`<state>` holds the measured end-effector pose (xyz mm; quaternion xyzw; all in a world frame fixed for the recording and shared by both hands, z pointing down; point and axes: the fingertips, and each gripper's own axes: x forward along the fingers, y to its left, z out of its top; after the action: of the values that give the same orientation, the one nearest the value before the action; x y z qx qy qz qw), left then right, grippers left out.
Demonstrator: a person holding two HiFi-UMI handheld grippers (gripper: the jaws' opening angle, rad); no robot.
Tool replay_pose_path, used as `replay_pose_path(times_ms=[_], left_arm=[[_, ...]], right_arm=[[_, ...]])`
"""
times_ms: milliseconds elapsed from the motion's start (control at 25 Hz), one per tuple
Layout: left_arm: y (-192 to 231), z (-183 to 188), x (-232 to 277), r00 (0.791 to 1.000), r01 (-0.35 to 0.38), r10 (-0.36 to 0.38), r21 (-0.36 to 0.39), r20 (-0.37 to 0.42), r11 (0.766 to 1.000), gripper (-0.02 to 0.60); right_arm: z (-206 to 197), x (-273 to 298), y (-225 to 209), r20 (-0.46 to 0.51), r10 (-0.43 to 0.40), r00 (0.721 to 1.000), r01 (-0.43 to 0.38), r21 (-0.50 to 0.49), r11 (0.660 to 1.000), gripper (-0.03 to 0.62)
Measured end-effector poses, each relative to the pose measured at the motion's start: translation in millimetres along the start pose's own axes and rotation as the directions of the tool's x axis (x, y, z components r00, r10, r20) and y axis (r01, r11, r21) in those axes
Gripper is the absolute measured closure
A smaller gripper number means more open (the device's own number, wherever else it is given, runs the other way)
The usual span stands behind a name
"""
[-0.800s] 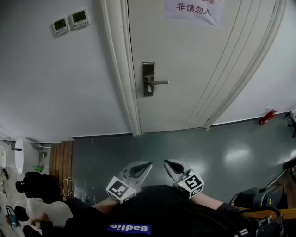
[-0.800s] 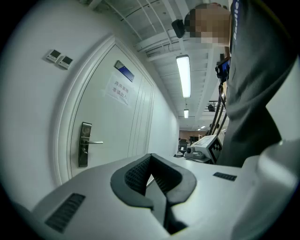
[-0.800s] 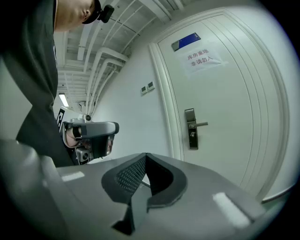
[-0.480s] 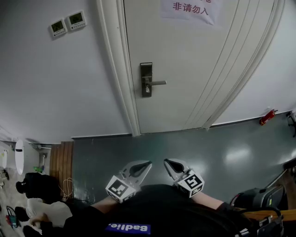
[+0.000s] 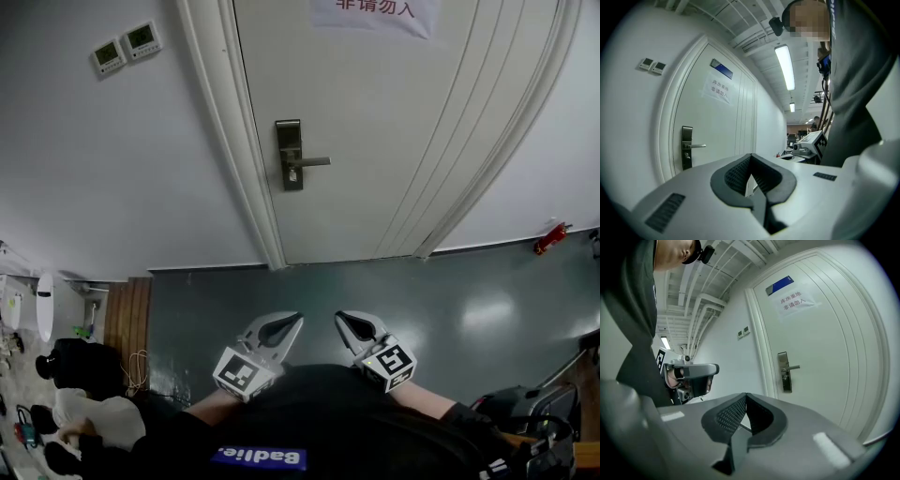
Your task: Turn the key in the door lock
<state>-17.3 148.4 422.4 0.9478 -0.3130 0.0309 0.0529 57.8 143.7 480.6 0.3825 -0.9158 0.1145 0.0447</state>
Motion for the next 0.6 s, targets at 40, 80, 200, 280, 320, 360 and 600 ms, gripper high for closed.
replay_pose_path(times_ms=[40, 80, 200, 280, 320, 360, 600], left_arm=[[3, -2, 3, 1.0, -0.01, 0.01, -0.005, -0.001, 1.0, 0.576], [7, -1, 5, 1.0, -0.017, 0.017, -0.008, -0.002, 1.0, 0.575], [26, 5, 15, 1.0, -0.018, 0.018, -0.004, 0.003, 1.0, 0.575], [42, 1, 23, 1.0, -0.003, 0.003, -0.003, 0.008, 1.0, 0.575], [52, -2, 28, 1.0, 0.004, -0.004, -0.01, 0.013, 1.0, 0.575], [62, -3, 32, 1.0, 0.013, -0.013, -0.017, 0.016, 1.0, 0.575], [135, 7, 62, 0.996, 0.089, -0.089, 0.02, 0.007, 0.996, 0.575]], right_arm=[[0, 0, -5, 0.002, -0.005, 1.0, 0.005, 0.007, 1.0, 0.591], [1, 1, -10, 0.003, -0.011, 1.0, 0.011, 0.01, 1.0, 0.591], [8, 16, -22, 0.006, -0.014, 1.0, 0.014, -0.004, 1.0, 0.591], [8, 34, -28, -0.007, -0.011, 1.0, 0.011, -0.014, 1.0, 0.591], [7, 42, -33, -0.016, -0.019, 1.0, 0.018, -0.014, 1.0, 0.591], [7, 51, -39, -0.024, -0.033, 0.999, 0.033, -0.011, 0.999, 0.591], [21, 119, -71, -0.045, -0.103, 0.994, 0.104, 0.002, 0.995, 0.591]])
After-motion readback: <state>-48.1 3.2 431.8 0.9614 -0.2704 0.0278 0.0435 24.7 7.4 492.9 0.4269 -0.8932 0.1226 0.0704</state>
